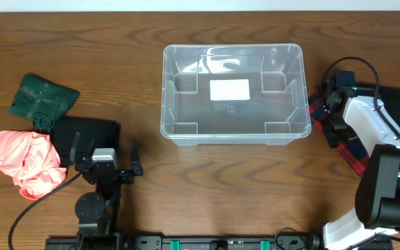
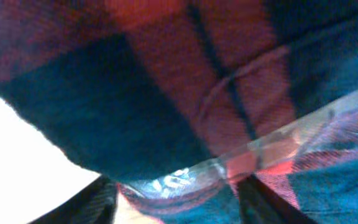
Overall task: Pack container
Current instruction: 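Reach the right gripper to the red plaid shirt and grasp it, then lift the plaid shirt with the right gripper and drop it into the bin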
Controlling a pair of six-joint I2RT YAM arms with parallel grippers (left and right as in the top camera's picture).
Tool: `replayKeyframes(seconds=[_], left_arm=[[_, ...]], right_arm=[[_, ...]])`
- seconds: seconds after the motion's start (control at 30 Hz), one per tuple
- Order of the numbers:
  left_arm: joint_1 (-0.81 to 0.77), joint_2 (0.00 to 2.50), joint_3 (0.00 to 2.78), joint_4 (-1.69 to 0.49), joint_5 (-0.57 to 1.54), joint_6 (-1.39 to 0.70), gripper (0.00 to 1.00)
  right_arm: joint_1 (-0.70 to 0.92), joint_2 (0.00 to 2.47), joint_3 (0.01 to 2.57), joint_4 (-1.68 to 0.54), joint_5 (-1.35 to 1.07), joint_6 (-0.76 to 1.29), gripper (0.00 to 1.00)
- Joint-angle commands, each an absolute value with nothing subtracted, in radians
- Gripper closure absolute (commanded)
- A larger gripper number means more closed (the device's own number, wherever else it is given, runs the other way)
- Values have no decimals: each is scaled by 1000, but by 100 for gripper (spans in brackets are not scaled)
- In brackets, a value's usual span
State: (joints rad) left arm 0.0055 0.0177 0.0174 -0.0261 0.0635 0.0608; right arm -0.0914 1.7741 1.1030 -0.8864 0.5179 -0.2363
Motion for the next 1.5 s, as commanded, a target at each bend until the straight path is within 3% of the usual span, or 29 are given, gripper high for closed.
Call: replayKeyframes(seconds=[0.0, 0.1, 0.2, 0.33, 0.87, 0.97, 1.1, 1.33, 1.47], left_arm=[[10, 18, 4, -65, 68, 74, 2], [10, 18, 4, -65, 67, 74, 2], [10, 18, 4, -64, 68, 75, 2], [10, 18, 4, -65, 68, 74, 2], [10, 18, 4, -65, 67, 74, 2], [10, 18, 4, -65, 68, 74, 2], [10, 18, 4, -65, 68, 74, 2], [10, 18, 4, -64, 67, 74, 2], [10, 18, 4, -65, 68, 74, 2]], right_arm=[[-99, 1786, 1097, -871, 521, -178, 49], [-99, 1786, 1097, -858, 527, -170, 51], [-99, 1786, 1097, -859, 527, -170, 32], [-90, 1786, 1097, -893, 472, -179, 20], [-81, 1786, 910, -627, 596, -262, 18], [-80, 1786, 889, -601, 596, -258, 29], [-64, 1786, 890, -593, 607, -258, 57], [-1, 1776, 921, -593, 757, -186, 87], [24, 1741, 999, -653, 759, -115, 99]])
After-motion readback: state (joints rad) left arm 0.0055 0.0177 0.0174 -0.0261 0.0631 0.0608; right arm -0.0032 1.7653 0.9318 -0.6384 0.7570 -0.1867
